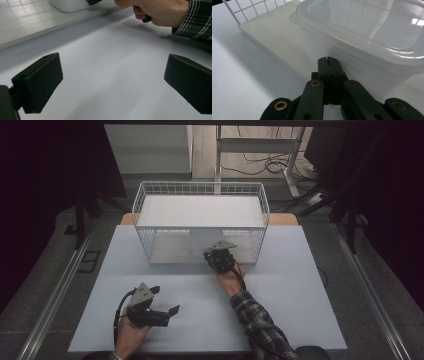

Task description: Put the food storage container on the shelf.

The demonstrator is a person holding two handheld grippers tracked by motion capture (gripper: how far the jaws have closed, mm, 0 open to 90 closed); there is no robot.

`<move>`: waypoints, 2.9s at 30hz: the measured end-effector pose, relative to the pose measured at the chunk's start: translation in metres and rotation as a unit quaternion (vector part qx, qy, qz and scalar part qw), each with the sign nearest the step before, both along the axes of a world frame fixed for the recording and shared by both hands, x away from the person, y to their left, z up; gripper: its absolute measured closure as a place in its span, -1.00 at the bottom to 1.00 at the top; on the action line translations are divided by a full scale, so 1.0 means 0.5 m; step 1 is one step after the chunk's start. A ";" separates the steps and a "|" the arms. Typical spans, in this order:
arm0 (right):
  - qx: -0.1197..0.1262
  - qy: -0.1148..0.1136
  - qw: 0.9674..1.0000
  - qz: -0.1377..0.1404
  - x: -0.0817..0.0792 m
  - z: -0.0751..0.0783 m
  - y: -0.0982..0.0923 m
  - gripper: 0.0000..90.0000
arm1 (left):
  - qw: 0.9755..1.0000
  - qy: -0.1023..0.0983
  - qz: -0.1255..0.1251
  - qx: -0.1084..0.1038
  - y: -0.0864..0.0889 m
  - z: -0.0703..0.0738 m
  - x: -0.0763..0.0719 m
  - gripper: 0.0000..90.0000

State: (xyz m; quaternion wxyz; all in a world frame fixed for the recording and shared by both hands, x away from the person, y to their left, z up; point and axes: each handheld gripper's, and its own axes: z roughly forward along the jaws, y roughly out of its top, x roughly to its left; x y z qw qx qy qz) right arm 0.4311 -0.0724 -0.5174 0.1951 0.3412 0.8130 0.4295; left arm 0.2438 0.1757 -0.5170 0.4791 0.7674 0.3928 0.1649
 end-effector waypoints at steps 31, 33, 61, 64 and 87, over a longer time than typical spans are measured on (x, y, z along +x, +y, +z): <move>0.007 0.010 1.000 0.010 -0.015 0.028 -0.029 0.21 | 1.000 0.002 0.001 0.021 0.001 -0.005 0.003 -0.96; 0.007 0.011 1.000 0.012 -0.018 0.030 -0.031 0.08 | 1.000 0.003 0.001 0.021 0.000 -0.006 0.003 -0.96; 0.001 0.047 0.997 0.069 -0.071 0.044 -0.046 -0.94 | 1.000 0.011 0.001 0.025 0.001 -0.011 0.007 -0.96; 0.003 0.048 0.996 0.073 -0.079 0.047 -0.051 -0.95 | 1.000 0.011 0.002 0.026 0.001 -0.011 0.007 -0.96; 0.002 0.043 0.996 0.075 -0.136 0.068 -0.105 -0.96 | 1.000 0.006 -0.003 0.025 0.005 -0.014 0.008 -0.94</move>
